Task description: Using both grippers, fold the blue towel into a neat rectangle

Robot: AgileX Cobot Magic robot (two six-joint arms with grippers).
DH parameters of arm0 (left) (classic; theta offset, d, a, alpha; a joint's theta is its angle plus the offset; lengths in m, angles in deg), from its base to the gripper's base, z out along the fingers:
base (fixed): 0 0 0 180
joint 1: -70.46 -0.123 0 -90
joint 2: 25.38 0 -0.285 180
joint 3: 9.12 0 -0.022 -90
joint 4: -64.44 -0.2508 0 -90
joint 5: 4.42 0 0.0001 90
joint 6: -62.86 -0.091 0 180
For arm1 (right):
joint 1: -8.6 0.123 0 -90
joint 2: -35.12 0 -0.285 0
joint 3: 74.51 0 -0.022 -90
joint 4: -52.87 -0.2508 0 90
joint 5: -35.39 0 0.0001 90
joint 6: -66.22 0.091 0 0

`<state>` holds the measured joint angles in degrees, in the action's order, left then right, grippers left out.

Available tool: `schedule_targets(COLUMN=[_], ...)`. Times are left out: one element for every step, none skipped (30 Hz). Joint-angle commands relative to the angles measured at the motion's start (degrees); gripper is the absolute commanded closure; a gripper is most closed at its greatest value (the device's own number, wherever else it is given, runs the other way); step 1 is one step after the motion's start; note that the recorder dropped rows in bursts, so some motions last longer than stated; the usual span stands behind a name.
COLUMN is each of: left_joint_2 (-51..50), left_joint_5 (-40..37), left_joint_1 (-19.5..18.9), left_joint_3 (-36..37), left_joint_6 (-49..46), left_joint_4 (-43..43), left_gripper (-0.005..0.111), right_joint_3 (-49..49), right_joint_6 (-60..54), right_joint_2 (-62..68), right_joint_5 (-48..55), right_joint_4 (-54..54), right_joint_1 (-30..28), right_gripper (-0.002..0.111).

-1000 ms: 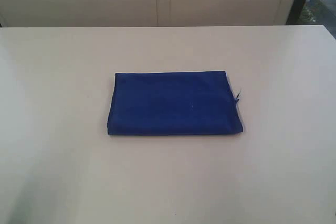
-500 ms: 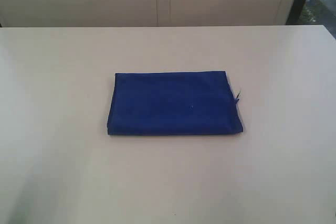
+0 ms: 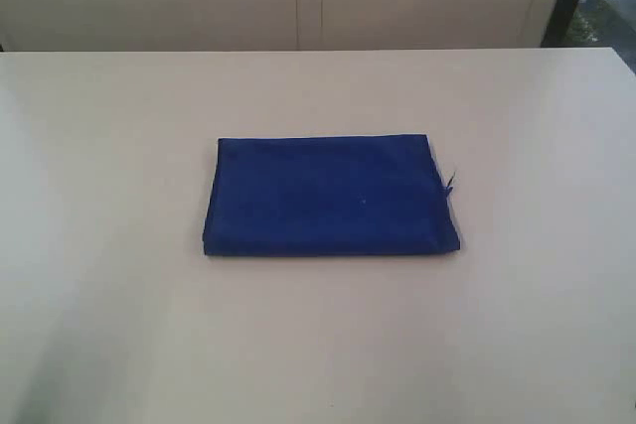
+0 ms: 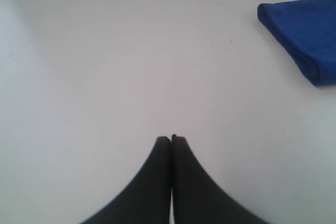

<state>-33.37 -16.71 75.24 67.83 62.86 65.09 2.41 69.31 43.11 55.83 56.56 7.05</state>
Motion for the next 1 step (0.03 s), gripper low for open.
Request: schedule_targets(left_joint_2=[0.2], left_joint_5=[-0.2], left_joint_1=[-0.1], left_joint_3=[0.3], left_joint_6=[0.0], left_joint_4=[0.6], left_gripper=[0.107], right_joint_3=[0.3], right_joint_6=[0.3], right_joint_2=[-0.2], right_joint_5=[-0.8], right_joint_4=[0.3], right_joint_1=[-0.2], right_gripper=[0.108])
